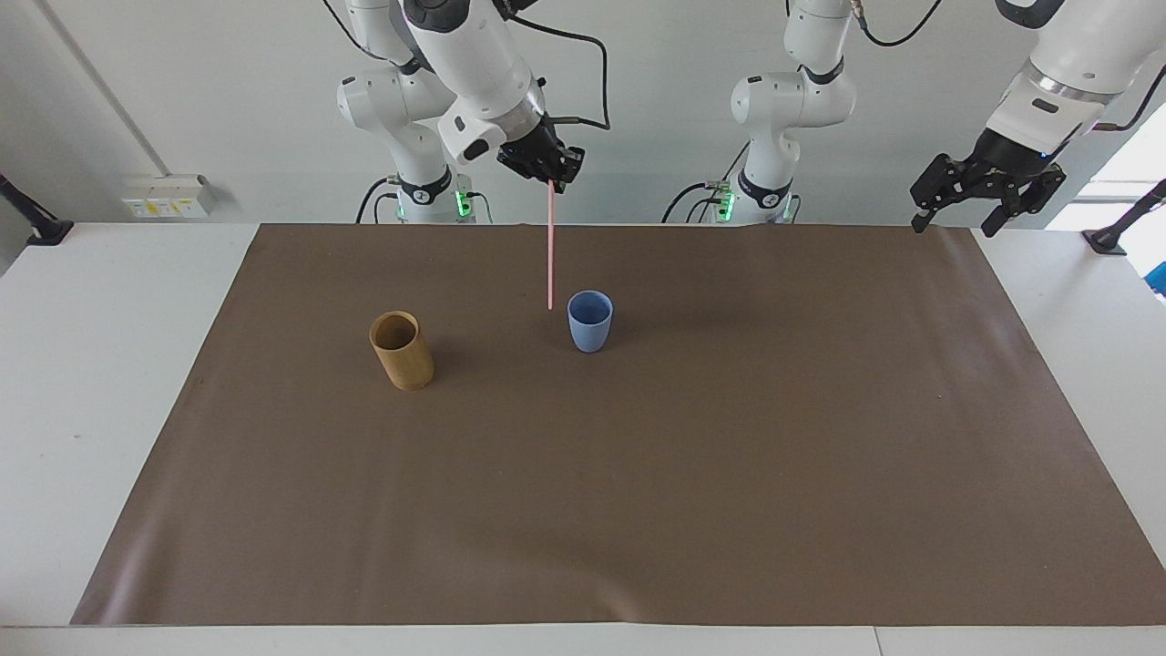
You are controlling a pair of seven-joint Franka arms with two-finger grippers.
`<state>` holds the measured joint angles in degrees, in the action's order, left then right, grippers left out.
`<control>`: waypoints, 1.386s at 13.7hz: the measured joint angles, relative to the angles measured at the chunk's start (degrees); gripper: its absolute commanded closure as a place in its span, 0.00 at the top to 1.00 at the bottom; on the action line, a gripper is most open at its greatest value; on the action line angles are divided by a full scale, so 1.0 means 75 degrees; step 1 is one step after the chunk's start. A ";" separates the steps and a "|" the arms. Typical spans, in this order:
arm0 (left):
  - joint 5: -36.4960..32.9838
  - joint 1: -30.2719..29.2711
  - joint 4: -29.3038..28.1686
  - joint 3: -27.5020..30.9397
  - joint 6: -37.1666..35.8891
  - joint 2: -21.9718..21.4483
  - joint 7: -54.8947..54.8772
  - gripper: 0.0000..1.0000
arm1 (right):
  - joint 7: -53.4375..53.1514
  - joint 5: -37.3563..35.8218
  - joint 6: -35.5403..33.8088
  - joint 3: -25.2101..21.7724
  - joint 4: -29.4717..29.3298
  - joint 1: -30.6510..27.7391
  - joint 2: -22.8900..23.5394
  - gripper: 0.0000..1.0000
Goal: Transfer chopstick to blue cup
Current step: 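Carry the pink chopstick over the blue cup and drop it in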
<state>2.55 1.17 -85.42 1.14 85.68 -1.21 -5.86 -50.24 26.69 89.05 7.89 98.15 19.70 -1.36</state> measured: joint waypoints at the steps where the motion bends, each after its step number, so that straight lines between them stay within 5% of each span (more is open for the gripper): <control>1: 0.0000 0.0000 0.0000 0.0000 0.0000 0.0000 0.0000 1.00 | -0.0307 0.0162 0.0240 -0.0003 0.0129 0.0188 0.0116 0.00; 15: 0.0000 0.0000 0.0000 0.0002 0.0000 0.0000 0.0000 1.00 | -0.0920 0.0295 0.1794 -0.0057 0.1193 0.0720 0.0862 0.00; 16: 0.0000 0.0000 0.0000 0.0002 0.0000 0.0000 0.0000 1.00 | -0.0920 0.0295 0.1888 -0.0057 0.1196 0.0720 0.0991 0.39; 17: 0.0000 0.0000 0.0000 0.0002 0.0000 0.0000 0.0000 1.00 | -0.0901 0.0295 0.1951 -0.0057 0.1199 0.0721 0.1096 0.89; 18: 0.0000 0.0000 0.0000 0.0002 -0.0001 0.0000 0.0000 1.00 | -0.0880 0.0295 0.1969 -0.0057 0.1200 0.0720 0.1162 1.00; 19: 0.0000 0.0000 0.0000 0.0002 -0.0001 0.0000 0.0000 1.00 | -0.0867 0.0293 0.1972 -0.0058 0.1200 0.0720 0.1192 1.00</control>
<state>2.55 1.17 -85.42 1.16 85.68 -1.21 -5.86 -56.74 28.89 103.84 7.45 107.15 25.10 7.58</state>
